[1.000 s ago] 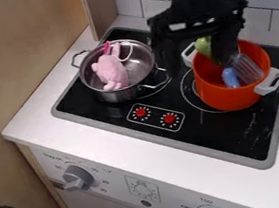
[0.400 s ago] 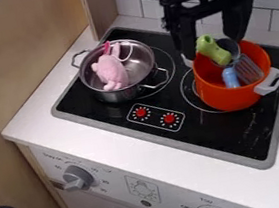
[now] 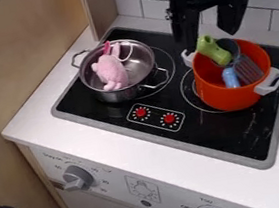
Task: Moved the green spatula to the middle of the two burner
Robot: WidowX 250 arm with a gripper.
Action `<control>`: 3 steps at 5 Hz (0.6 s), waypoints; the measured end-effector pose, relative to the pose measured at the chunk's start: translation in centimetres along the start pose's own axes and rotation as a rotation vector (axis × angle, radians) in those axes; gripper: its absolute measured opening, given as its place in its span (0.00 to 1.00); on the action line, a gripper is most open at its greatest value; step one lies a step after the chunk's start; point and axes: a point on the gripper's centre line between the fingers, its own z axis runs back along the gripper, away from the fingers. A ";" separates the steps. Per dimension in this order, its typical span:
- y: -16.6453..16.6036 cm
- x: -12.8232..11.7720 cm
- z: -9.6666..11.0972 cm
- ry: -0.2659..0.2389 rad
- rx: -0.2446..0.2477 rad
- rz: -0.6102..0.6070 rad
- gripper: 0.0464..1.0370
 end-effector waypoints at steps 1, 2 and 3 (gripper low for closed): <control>0.0 0.2 0.0 -0.028 0.006 0.018 0.96; 0.0 0.2 -0.5 -0.047 0.010 0.044 0.96; -0.3 0.2 -1.3 -0.051 0.010 0.077 0.96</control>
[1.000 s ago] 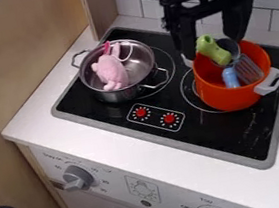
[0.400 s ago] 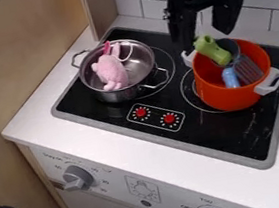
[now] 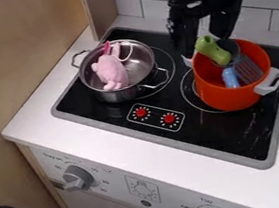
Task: Moved the green spatula to the middle of the two burner
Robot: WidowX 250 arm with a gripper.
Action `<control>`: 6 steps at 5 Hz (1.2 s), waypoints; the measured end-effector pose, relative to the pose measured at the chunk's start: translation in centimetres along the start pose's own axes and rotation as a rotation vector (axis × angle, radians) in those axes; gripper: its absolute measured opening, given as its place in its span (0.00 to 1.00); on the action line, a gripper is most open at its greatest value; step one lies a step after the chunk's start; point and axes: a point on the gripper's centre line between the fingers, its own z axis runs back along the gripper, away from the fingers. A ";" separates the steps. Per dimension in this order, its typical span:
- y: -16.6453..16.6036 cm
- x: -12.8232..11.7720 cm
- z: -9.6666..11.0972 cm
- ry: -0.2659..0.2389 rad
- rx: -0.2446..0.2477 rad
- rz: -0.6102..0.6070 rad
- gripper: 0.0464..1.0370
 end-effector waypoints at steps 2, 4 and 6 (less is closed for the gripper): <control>-1.0 -1.3 -1.7 0.057 -0.096 -0.130 0.96; -2.0 -2.1 -1.9 0.046 -0.166 -0.161 0.96; -2.5 -1.9 -1.8 0.016 -0.195 -0.164 0.96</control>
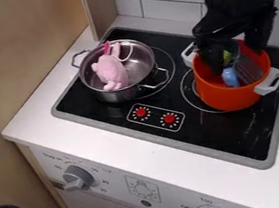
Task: Moved the green spatula to the middle of the two burner
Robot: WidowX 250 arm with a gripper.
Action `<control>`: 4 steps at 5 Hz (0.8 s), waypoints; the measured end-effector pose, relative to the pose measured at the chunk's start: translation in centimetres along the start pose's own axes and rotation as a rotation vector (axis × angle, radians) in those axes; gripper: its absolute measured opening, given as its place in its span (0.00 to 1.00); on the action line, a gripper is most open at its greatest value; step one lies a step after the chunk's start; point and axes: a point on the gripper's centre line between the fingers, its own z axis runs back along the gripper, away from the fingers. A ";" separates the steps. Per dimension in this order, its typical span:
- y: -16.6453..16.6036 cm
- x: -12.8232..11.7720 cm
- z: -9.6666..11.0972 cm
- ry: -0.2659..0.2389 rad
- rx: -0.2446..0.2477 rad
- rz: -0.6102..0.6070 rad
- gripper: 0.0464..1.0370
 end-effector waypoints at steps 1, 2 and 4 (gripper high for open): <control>-0.1 0.1 -0.5 -0.007 -0.009 -0.020 0.96; -0.2 0.1 -0.7 -0.010 -0.018 -0.038 0.96; 0.3 0.1 -1.5 -0.018 -0.017 -0.059 0.96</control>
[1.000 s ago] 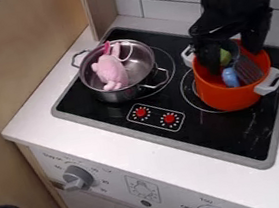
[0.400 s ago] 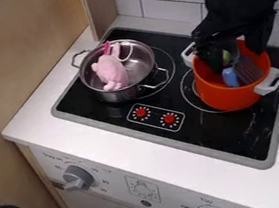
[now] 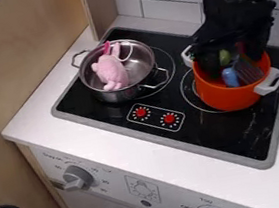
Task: Moved the green spatula to the middle of the two burner
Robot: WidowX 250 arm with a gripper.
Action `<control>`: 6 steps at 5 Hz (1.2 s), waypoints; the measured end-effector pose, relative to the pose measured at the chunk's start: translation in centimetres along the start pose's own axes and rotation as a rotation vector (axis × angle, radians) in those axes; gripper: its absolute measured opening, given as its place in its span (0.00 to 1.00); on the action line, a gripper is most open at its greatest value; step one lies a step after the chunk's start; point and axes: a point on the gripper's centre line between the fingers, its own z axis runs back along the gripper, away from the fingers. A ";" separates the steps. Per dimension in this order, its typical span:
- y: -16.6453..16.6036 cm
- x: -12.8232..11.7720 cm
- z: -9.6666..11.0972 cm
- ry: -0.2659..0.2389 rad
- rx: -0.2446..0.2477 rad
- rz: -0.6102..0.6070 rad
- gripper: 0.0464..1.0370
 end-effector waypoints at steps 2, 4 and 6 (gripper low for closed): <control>0.4 -0.1 -0.7 0.022 -0.015 -0.019 0.65; 1.0 0.1 -0.9 0.042 -0.007 -0.051 0.32; 2.2 0.2 -0.5 0.083 0.060 -0.072 0.32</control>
